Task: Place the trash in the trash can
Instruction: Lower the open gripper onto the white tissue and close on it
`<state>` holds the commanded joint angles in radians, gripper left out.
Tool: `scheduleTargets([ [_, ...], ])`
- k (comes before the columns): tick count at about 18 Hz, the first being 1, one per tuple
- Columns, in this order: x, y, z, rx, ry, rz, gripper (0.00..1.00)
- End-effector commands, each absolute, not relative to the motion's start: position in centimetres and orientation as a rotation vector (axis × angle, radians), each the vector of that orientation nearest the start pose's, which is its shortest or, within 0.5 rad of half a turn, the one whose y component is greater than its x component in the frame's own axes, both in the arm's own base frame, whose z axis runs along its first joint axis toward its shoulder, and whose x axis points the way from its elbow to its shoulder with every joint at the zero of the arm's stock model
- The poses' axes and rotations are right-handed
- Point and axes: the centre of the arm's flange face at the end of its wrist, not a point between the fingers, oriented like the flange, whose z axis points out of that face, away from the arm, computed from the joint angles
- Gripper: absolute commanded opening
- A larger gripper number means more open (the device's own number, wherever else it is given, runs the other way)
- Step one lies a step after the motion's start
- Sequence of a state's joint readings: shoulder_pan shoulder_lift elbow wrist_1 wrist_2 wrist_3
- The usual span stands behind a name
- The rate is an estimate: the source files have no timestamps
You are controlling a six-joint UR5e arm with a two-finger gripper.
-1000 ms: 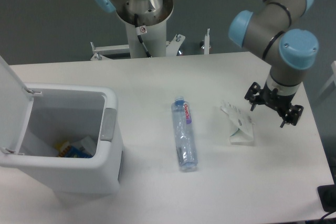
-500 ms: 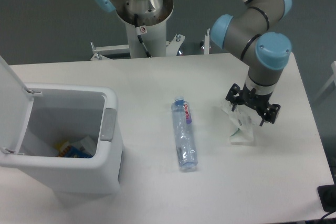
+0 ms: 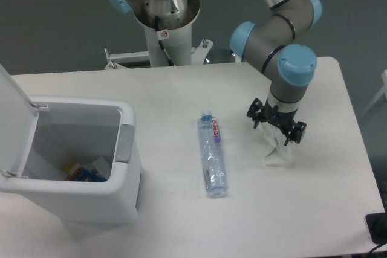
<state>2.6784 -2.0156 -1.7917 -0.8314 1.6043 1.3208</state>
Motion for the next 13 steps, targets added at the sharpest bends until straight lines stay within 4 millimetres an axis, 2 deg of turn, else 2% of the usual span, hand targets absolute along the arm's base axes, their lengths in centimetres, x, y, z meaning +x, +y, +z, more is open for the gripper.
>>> scheduleTargets([
  [1,-47.9,38.4,21.0,-3.143,0.338,0.135,0.95],
  [3,-47.9,38.5,20.9,-3.147,0.336,0.132,0.60],
  [4,-48.0,38.5,20.9,-3.145,0.331,0.134,0.37],
  [5,-48.0,38.5,21.1,-3.143,0.329,0.137,0.01],
  [13,-48.7,38.6,22.6,-3.128,0.321,0.174,0.00],
])
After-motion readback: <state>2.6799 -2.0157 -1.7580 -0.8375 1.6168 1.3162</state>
